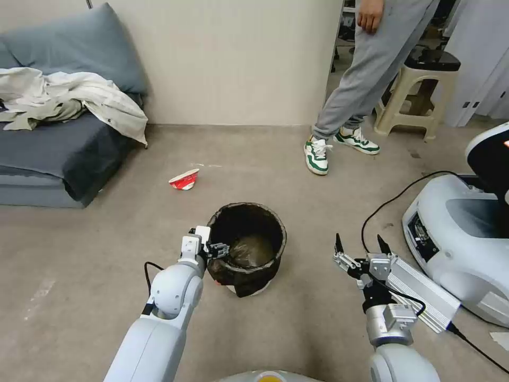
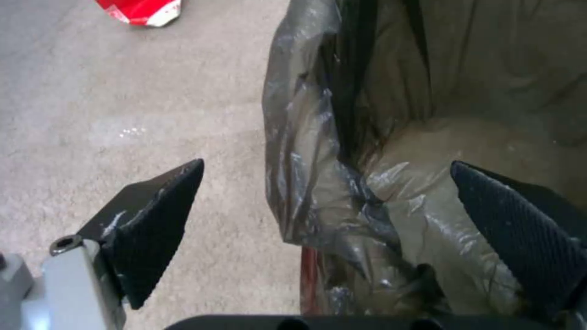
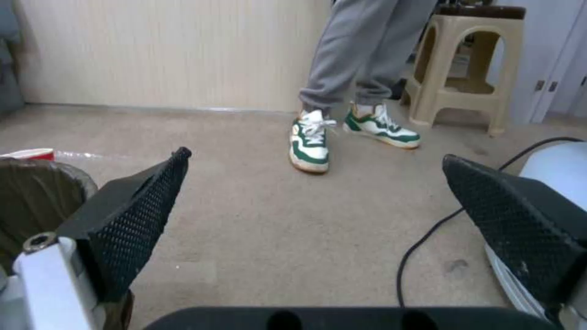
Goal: Pick up the trash can from the floor.
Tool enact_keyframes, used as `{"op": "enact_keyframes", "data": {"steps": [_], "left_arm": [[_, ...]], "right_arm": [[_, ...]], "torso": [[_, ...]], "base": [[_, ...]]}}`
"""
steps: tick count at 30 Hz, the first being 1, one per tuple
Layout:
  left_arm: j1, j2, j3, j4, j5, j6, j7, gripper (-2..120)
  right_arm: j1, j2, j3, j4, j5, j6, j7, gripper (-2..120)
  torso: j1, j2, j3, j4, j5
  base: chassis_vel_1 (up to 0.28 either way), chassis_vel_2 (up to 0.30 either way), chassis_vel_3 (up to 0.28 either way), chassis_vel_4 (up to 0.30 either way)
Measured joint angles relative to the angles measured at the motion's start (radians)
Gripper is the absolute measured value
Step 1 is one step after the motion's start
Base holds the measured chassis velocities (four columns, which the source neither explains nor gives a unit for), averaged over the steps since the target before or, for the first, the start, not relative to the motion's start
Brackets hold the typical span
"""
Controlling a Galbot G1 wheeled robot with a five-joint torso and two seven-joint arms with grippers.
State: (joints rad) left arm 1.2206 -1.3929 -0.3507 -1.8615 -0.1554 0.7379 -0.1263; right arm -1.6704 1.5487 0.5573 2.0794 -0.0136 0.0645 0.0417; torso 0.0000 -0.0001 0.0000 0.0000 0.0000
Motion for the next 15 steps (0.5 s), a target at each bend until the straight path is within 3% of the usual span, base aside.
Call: {"op": "enact_keyframes", "data": {"steps": [15], "left_arm": [[-0.059,-0.018,0.011,0.067,-0.004,-0.002,-0.008,100]], "right_arm": [[0.000,-0.001,0.008,-0.010,0.009,0.005,-0.001,100]], "torso": [[0.000,0.000,0.000,-0.0001,0.0001]], "base": [[0.000,0.000,0.000,0.000]]}}
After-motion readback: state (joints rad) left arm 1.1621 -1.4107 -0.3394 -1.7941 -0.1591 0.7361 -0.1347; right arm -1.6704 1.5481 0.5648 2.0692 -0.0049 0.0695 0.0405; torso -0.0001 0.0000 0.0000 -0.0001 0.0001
